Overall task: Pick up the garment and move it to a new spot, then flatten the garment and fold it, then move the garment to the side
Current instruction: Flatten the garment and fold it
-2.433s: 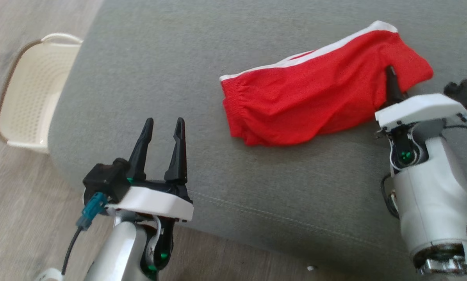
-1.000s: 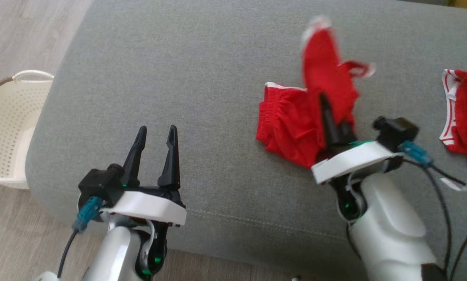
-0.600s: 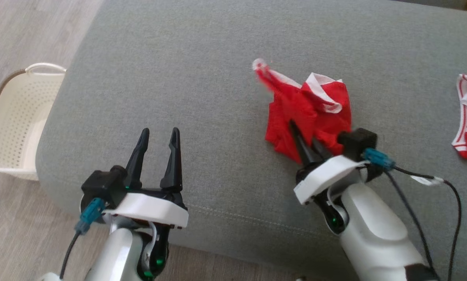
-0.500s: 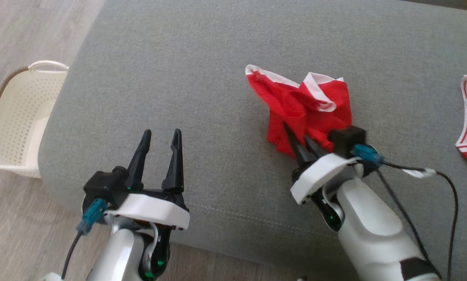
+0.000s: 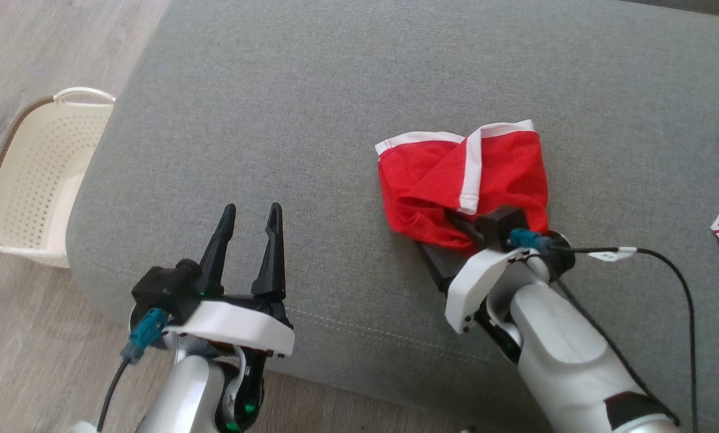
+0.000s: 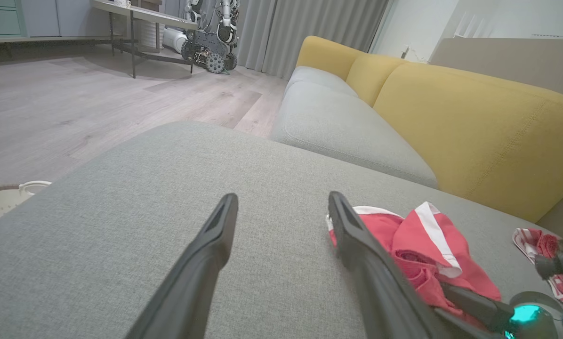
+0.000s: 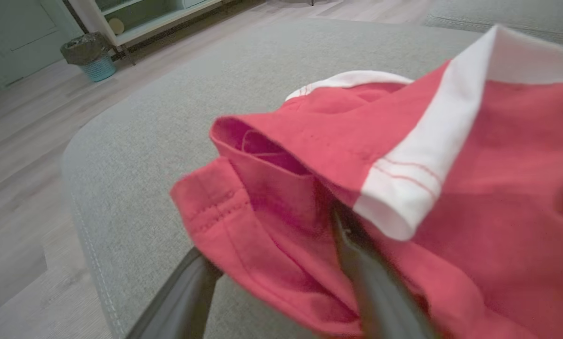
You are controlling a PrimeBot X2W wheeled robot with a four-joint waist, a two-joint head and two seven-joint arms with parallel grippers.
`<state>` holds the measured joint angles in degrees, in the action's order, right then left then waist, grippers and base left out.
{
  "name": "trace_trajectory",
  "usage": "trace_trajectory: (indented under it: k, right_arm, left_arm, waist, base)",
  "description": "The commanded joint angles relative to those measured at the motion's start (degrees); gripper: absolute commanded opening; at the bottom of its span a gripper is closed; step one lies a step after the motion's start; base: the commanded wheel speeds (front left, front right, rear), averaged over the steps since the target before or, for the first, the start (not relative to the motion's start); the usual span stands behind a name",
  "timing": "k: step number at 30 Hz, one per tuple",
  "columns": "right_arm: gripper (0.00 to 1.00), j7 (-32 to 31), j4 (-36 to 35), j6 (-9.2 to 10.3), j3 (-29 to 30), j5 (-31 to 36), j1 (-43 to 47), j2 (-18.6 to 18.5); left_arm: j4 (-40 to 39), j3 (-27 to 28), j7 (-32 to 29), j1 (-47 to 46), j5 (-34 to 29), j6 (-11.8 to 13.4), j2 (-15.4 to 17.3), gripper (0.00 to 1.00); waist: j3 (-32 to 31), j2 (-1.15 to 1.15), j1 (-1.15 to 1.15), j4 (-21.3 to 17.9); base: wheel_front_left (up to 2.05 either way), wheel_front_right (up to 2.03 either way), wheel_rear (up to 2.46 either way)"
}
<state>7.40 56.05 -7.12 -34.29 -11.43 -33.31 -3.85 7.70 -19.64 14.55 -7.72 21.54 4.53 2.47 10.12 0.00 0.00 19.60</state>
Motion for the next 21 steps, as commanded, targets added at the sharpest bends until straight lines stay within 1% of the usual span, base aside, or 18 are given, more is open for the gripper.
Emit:
trace_trajectory:
  k: [1,5,8,11,17,21]
  right_arm:
    - [1.00,0.5,-1.2,-0.36,-0.2,-0.5,-2.3,1.0]
    - [1.00,1.0,-1.2,-0.36,1.3,-1.3,-4.0,1.0]
    - [1.00,1.1,-1.9,-0.36,1.1,-2.1,-4.6,1.0]
    - [1.00,0.0,-3.4,-0.36,-1.3,-3.6,-4.1,1.0]
    - [1.00,-4.4,-7.8,-0.36,-8.1,-10.3,-2.1,1.0]
    - [1.00,-3.9,-10.7,-0.36,-9.0,-13.9,-1.8,-0.2]
  left_arm:
    - [-1.7,1.7,0.4,-1.2,0.4,0.2,0.4,1.00]
    - [-1.6,1.7,0.4,-1.3,0.3,0.2,0.4,1.00]
    - [-1.5,1.7,0.4,-1.3,0.2,0.1,0.4,1.00]
    - [-1.3,1.9,0.4,-1.2,0.1,0.0,0.4,1.00]
    - [-1.0,2.3,0.4,-1.0,-0.4,-0.1,0.4,1.00]
    - [-1.1,2.9,0.4,-0.8,-1.0,-0.3,0.4,1.00]
  waist:
    - [0.0,0.00,0.00,-0.1]
    - [0.0,0.00,0.00,-0.2]
    - [-0.2,0.00,0.00,-0.3]
    - [-0.5,0.00,0.00,-0.5]
    - [-1.5,0.00,0.00,-1.6]
    - [-2.2,0.00,0.00,-2.8]
  base:
    - [0.00,0.00,0.00]
    - [0.00,0.00,0.00]
    - [0.00,0.00,0.00]
    - [0.00,0.00,0.00]
    - [0.00,0.00,0.00]
    - [0.00,0.00,0.00]
